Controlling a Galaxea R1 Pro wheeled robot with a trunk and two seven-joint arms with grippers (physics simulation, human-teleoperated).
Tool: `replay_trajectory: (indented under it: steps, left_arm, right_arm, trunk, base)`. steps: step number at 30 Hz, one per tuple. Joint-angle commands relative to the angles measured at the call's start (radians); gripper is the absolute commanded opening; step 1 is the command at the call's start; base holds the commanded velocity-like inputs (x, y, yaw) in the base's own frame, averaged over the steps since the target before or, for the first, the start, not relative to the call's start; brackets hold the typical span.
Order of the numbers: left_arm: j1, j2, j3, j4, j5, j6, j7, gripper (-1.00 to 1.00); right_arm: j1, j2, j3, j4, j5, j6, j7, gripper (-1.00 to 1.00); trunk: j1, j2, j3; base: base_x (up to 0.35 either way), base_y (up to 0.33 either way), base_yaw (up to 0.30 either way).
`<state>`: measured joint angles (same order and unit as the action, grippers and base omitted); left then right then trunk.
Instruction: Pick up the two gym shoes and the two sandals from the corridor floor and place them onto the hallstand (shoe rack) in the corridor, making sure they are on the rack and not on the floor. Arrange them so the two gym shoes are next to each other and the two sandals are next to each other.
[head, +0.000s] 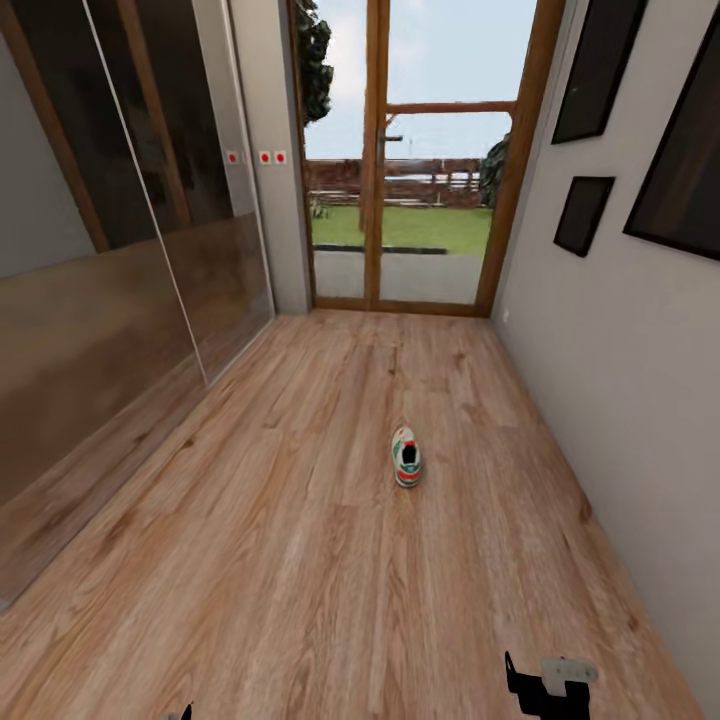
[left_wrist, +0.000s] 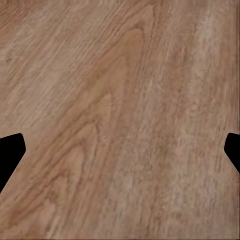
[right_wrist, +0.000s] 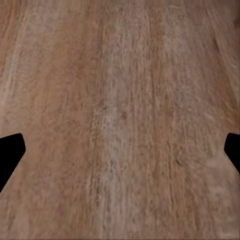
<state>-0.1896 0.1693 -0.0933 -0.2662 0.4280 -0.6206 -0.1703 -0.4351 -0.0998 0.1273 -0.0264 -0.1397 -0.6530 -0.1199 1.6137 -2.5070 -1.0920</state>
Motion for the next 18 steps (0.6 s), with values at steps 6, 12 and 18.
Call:
replay_trajectory:
  steps: [6, 12, 18]
  left_arm:
    - [-0.001, 0.001, -0.008, 0.001, 0.011, -0.004, -0.003, 1.0]
    - [-0.001, 0.001, -0.008, 0.001, 0.011, -0.004, -0.003, 1.0]
    - [-0.001, 0.001, -0.008, 0.001, 0.011, -0.004, -0.003, 1.0]
  right_arm:
    - [0.0, 0.0, 0.009, 0.0, -0.008, -0.002, -0.003, 1.0]
    - [0.0, 0.0, 0.009, 0.0, -0.007, -0.002, -0.002, 1.0]
    - [0.0, 0.0, 0.009, 0.0, -0.006, -0.002, -0.001, 1.0]
  trunk:
    - [0.0, 0.0, -0.001]
    - [0.0, 0.0, -0.001]
    - [0.0, 0.0, -0.001]
  base:
    - [0.286, -0.208, 0.013]
    - [0.286, -0.208, 0.003]
    - [0.286, -0.208, 0.001]
